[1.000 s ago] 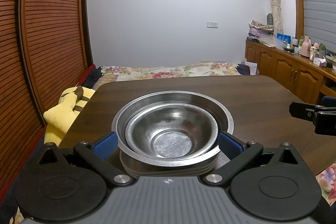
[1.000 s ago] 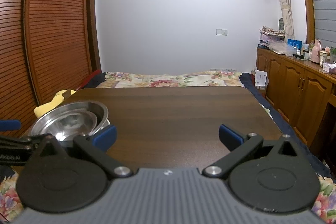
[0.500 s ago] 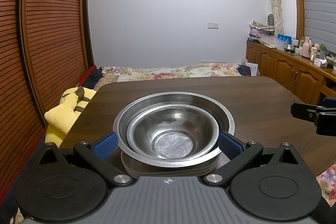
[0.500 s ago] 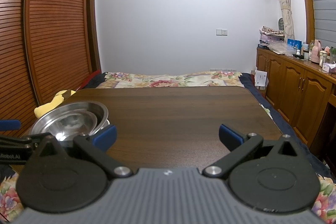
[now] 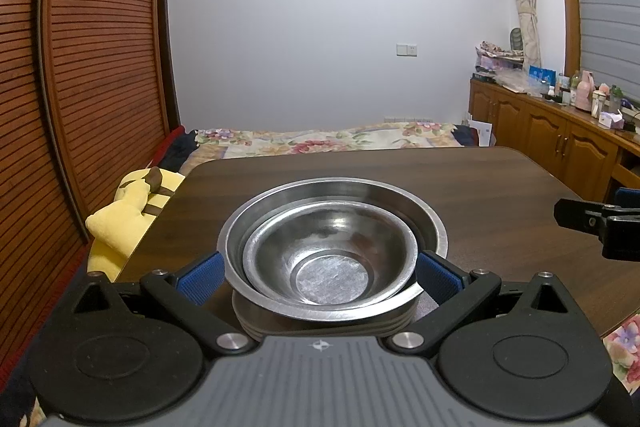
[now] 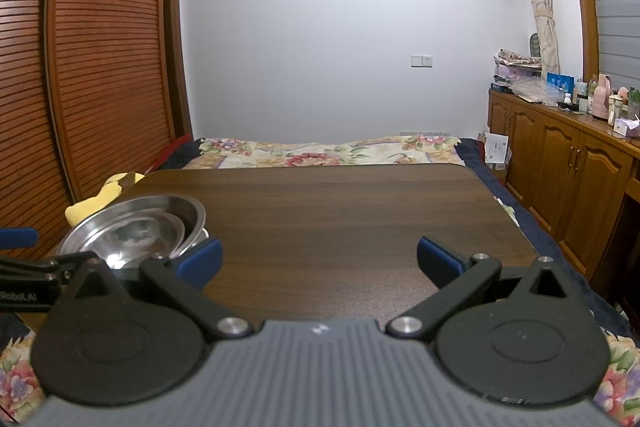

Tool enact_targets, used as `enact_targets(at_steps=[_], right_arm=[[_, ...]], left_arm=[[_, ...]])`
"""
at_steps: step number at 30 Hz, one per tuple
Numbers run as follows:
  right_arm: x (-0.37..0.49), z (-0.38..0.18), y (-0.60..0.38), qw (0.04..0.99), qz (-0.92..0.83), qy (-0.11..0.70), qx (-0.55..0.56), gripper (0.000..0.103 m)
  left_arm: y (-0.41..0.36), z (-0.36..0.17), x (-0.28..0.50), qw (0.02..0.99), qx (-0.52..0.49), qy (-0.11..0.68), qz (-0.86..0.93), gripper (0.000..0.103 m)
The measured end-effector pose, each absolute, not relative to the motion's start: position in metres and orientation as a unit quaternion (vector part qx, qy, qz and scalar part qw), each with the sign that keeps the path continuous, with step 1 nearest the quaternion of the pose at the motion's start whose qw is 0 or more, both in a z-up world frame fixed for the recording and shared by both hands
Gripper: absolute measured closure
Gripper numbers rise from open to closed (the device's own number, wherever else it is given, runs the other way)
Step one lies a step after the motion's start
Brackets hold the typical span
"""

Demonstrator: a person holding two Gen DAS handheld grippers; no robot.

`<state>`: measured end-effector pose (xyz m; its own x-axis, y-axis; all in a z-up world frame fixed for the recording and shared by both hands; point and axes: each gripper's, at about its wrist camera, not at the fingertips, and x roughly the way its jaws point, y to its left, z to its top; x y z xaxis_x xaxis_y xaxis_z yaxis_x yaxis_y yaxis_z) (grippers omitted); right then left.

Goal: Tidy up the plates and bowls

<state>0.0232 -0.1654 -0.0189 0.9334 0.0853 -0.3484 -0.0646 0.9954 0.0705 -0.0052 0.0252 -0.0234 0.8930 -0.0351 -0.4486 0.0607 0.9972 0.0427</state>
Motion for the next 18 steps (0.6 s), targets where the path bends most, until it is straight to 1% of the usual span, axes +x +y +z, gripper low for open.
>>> enact_targets(at_steps=[18], right_arm=[[0.0227, -0.0188, -0.1657, 0.983, 0.038, 0.178, 0.029, 0.000]], left_arm=[[0.0252, -0.0216, -0.0058, 0.973, 0.028, 0.228, -0.024, 0.000]])
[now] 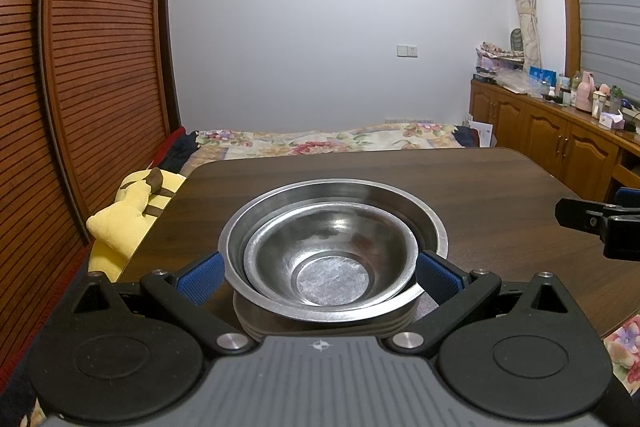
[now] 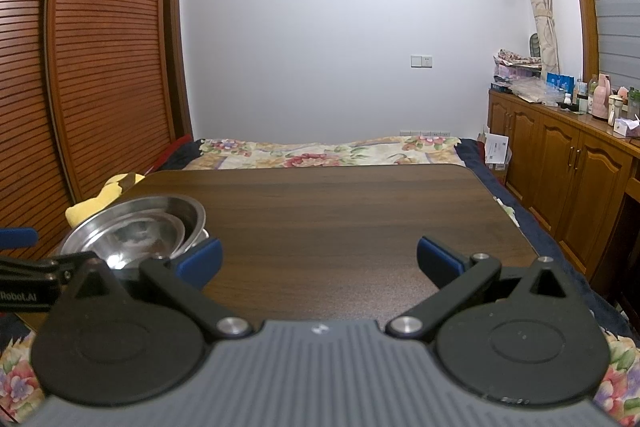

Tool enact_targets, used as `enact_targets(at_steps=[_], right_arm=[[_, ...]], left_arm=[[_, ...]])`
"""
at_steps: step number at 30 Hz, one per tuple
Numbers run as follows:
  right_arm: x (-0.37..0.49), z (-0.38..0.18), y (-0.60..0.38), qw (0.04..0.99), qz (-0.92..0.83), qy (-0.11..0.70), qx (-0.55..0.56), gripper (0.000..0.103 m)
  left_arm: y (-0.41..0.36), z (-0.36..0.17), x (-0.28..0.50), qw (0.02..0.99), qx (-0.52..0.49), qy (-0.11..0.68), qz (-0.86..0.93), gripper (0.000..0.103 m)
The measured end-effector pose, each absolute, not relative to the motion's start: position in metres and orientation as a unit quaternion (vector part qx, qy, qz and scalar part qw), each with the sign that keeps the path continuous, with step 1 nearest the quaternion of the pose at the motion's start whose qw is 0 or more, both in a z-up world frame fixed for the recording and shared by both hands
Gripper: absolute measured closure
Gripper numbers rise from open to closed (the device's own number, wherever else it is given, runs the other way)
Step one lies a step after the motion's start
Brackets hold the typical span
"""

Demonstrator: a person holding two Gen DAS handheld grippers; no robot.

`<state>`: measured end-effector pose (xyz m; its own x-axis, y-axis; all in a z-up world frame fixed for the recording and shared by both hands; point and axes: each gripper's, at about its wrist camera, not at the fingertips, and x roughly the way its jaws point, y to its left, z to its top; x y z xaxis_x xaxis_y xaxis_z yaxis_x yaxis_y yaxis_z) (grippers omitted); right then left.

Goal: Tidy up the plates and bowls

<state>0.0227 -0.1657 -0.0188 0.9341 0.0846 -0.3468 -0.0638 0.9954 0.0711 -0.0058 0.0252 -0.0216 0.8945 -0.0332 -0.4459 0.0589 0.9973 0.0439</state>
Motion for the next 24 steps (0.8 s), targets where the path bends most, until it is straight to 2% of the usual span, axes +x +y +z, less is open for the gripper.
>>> enact_targets(at_steps=[24], right_arm=[[0.0227, -0.0185, -0.1669, 0.983, 0.037, 0.178, 0.031, 0.000]], left_arm=[[0.0249, -0.0194, -0.0050, 0.973, 0.028, 0.226, -0.023, 0.000]])
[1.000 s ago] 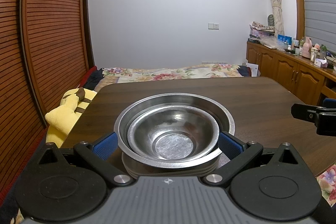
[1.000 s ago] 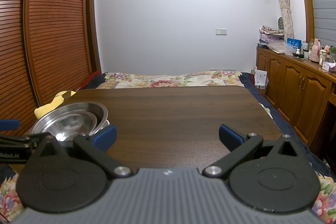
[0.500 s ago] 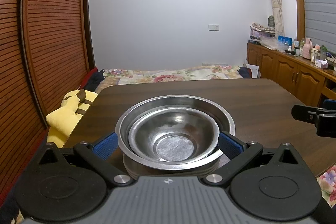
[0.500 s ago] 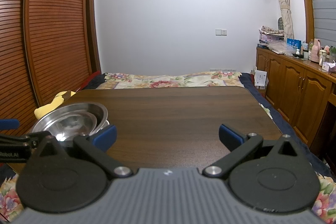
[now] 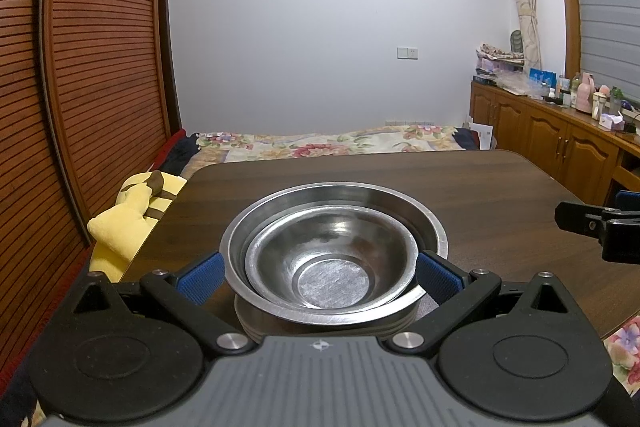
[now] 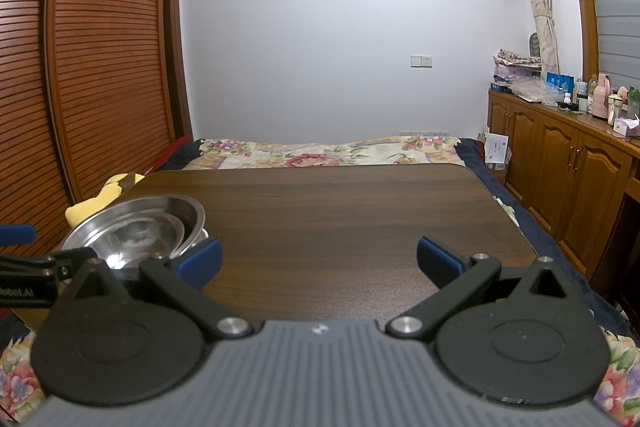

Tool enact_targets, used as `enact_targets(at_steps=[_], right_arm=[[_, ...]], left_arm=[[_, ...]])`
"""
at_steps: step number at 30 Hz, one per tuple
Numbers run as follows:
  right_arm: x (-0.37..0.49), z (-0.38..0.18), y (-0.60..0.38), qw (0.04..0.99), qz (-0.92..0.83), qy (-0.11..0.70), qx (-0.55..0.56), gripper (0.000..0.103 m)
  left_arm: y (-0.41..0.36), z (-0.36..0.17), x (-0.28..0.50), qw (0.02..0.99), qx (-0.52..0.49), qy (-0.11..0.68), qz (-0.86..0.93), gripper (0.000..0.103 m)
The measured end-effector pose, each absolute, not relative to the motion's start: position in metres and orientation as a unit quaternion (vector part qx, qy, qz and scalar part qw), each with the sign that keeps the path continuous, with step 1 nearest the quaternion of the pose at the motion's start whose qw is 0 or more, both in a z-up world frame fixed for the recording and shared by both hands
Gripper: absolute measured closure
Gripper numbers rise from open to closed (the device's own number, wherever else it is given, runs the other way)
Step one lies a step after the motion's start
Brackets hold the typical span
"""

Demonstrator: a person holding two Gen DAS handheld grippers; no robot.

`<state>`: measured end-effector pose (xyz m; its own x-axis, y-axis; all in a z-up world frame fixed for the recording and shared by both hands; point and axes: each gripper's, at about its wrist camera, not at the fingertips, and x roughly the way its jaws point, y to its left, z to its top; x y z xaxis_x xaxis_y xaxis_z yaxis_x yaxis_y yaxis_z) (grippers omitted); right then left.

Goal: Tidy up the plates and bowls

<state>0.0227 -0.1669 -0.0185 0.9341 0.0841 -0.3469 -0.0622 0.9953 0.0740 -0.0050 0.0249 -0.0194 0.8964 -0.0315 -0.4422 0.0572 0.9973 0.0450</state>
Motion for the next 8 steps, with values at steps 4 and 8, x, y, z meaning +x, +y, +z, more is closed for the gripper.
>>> enact_targets(at_steps=[4, 8], right_arm=[[0.0230, -0.0187, -0.1675, 0.983, 0.038, 0.178, 0.031, 0.000], [0.0227, -0.0187, -0.1672, 0.983, 0.037, 0.177, 0.031, 0.000]], left_arm=[[0.0250, -0.0194, -0.0047, 0.973, 0.029, 0.226, -0.023, 0.000], [0.0247, -0.0193, -0.0051, 0.973, 0.028, 0.226, -0.023, 0.000]])
